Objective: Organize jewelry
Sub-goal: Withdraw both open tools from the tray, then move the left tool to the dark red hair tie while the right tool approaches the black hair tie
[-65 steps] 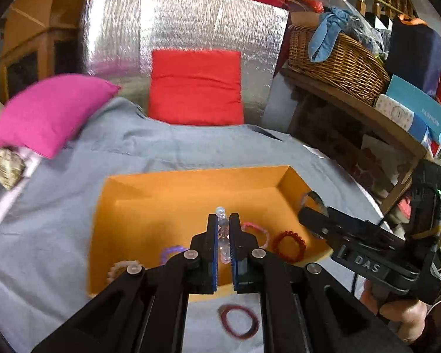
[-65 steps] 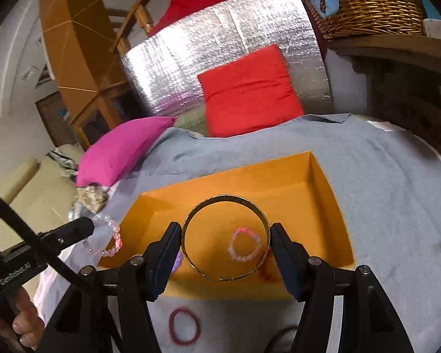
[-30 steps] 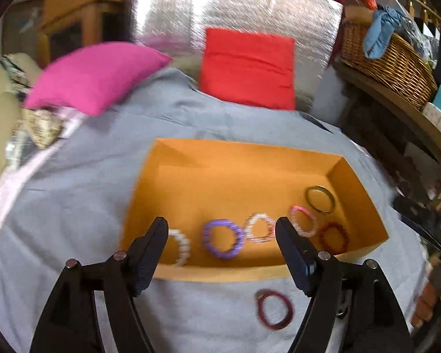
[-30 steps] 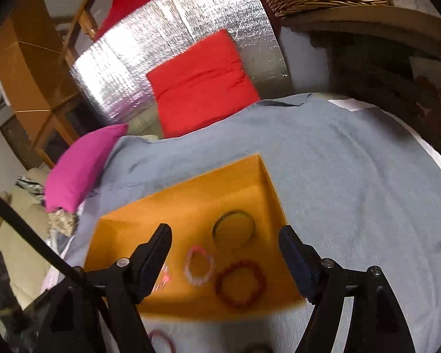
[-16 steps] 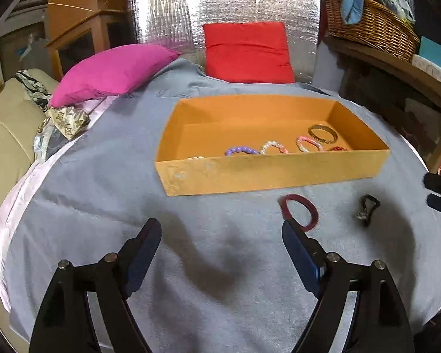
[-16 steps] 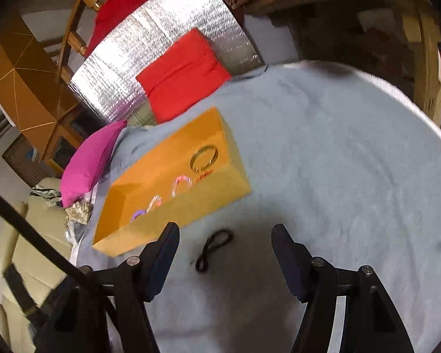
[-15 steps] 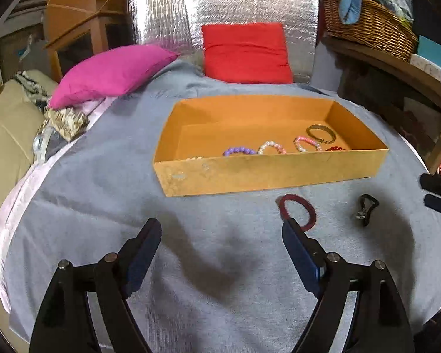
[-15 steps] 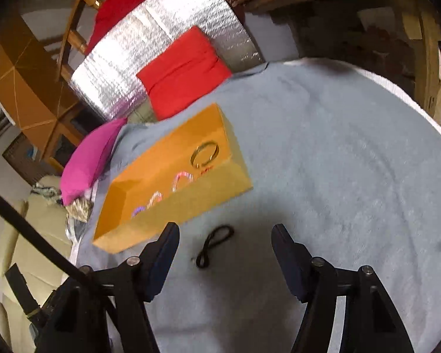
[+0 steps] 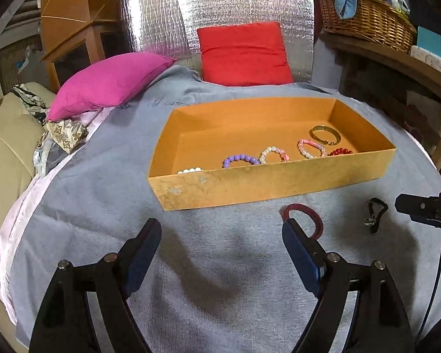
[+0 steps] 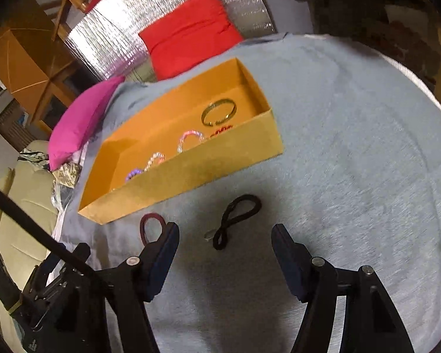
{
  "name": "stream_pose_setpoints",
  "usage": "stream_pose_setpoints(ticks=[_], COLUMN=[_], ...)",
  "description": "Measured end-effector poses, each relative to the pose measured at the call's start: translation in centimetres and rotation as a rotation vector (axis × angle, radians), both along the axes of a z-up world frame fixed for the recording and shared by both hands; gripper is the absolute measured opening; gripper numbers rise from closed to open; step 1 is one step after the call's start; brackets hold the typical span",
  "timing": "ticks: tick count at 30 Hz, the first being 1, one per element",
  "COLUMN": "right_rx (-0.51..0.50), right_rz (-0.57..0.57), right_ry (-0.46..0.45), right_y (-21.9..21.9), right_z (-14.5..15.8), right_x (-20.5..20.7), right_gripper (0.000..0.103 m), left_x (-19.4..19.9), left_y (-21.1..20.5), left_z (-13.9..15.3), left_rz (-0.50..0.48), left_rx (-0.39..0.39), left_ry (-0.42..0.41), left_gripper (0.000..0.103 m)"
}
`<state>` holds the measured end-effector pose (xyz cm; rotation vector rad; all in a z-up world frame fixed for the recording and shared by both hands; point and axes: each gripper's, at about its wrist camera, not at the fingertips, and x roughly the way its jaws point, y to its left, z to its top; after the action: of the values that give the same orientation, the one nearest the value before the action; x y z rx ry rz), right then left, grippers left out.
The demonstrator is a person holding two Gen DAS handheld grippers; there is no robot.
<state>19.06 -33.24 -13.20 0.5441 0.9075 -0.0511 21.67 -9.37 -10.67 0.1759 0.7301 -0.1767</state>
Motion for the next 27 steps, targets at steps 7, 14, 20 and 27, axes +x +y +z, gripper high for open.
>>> stream_pose_setpoints(ticks=[7, 14, 20, 27], right_rx=[0.029, 0.056, 0.056, 0.054], right_rz=[0.014, 0.024, 0.020, 0.006], right_ry=[0.031, 0.050, 0.049, 0.043], right_y=[0.6, 0.8, 0.2, -0.5], right_z=[-0.6, -1.1, -1.1, -1.1], right_x=[0.6, 0.8, 0.5, 0.1], right_gripper=[0.069, 0.069, 0.069, 0.069], left_x=[0.3, 0.6, 0.9, 1.3], left_y=[-0.4, -0.7, -1.0, -1.6], left_z=[-0.5, -1.0, -1.5, -2.6], left_rz=[-0.012, -0.022, -0.023, -0.050], left_rx=[0.017, 0.030, 0.039, 0.042], left_ry=[0.021, 0.048, 0.069, 0.133], left_gripper=[0.085, 0.085, 0.085, 0.085])
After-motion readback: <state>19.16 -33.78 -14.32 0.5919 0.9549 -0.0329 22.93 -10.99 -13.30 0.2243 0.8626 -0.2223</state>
